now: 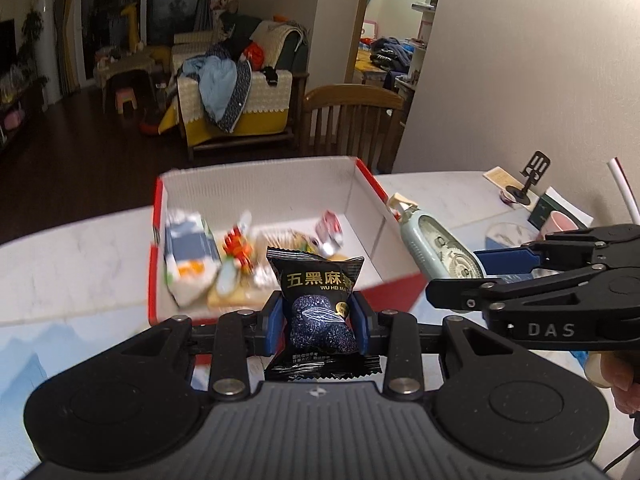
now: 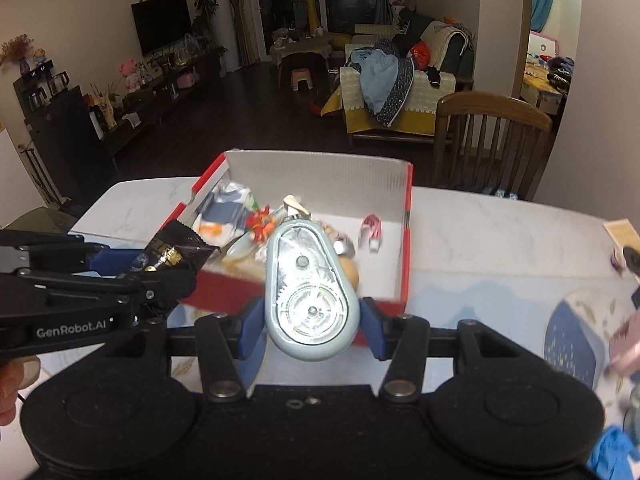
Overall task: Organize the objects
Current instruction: 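Carry the snack bag and tape dispenser with both grippers over the box, then lower both items into the box and open both grippers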
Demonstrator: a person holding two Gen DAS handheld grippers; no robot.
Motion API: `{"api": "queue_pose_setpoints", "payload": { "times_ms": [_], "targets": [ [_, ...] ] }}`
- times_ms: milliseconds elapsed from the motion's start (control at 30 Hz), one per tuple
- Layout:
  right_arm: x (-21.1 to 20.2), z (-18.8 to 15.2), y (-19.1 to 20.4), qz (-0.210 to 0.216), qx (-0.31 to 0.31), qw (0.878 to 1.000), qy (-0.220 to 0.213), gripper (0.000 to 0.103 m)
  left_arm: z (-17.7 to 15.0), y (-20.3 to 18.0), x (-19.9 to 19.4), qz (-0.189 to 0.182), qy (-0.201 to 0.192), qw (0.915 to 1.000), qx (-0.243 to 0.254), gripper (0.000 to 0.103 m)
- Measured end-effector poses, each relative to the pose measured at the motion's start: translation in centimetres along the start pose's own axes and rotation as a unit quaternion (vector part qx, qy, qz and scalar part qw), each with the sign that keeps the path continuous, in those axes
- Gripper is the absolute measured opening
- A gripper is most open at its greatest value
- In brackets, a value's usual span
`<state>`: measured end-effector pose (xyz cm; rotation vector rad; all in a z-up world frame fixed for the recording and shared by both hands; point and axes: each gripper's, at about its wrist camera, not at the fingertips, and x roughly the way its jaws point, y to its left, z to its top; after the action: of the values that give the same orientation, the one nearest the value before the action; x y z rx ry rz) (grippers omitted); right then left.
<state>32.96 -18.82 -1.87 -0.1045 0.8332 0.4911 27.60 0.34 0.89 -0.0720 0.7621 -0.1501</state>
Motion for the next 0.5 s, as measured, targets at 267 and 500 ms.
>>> {"api": "queue_pose_setpoints", "payload": {
  "times_ms": [267, 500],
  "targets": [
    [4.5, 3.2, -0.5, -0.003, 0.004, 1.000, 0.018, 0.051, 2.6, 1.0, 3.6, 0.011, 0.011, 0.9996, 0.026, 0.034],
    [8.4, 4.7, -0.6, -0.018, -0.006, 0.999, 0.030, 0.051, 3.9, 1.9, 7.1, 0.031, 0.025, 0.9985, 0.037, 0.034]
  ]
}}
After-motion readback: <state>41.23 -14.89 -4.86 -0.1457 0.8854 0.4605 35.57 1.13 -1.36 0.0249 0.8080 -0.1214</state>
